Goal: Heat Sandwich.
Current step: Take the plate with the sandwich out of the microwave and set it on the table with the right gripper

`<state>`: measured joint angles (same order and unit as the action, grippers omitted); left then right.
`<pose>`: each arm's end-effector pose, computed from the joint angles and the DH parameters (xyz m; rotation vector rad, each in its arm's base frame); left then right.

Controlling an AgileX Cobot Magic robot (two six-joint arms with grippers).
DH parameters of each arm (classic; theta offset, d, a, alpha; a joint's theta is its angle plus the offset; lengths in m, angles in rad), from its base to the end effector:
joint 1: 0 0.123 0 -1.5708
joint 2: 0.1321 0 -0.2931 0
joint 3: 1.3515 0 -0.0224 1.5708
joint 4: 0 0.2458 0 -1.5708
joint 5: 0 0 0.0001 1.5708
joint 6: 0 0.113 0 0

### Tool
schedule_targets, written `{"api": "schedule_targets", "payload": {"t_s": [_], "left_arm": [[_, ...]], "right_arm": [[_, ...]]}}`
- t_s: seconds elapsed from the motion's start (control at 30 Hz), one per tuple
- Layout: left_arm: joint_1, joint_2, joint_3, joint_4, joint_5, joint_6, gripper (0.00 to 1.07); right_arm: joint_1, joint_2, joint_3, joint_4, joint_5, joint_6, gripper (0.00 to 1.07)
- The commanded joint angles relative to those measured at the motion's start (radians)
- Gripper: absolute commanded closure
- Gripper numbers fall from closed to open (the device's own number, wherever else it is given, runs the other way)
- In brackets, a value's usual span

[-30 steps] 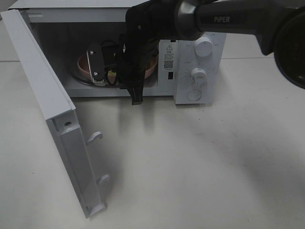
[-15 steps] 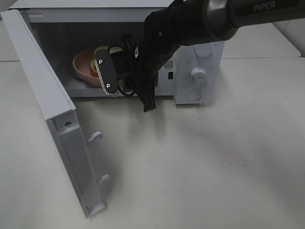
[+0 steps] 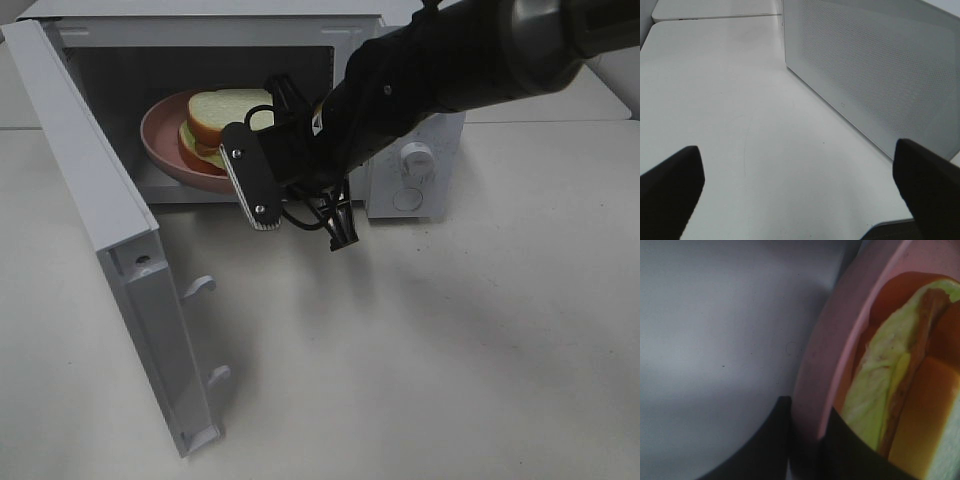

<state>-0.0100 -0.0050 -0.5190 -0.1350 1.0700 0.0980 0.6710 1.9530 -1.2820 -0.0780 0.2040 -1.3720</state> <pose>-0.0017 -0.0133 0.2702 0.1181 2.0205 -0.1054 0.3467 0.2730 0.1813 -2.0836 1.1774 -0.3922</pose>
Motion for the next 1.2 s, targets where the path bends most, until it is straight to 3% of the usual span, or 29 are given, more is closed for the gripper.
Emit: {"api": "schedule_targets", "payload": {"t_s": [0.03, 0.67, 1.2], "left_arm": [[0.005, -0.016, 0.000, -0.008, 0.003, -0.002, 0.09], [0.005, -0.016, 0.000, -0.008, 0.003, -0.002, 0.09], [0.005, -0.016, 0.000, -0.008, 0.003, -0.002, 0.09]], "right_arm": [[0.002, -0.051, 0.042, -0.005, -0.055, -0.012, 1.07], [0.009, -0.270, 0.309, -0.008, -0.121, -0.060, 1.07], [0.009, -0.516, 0.516, -0.058, -0.023, -0.060, 1.07]]}}
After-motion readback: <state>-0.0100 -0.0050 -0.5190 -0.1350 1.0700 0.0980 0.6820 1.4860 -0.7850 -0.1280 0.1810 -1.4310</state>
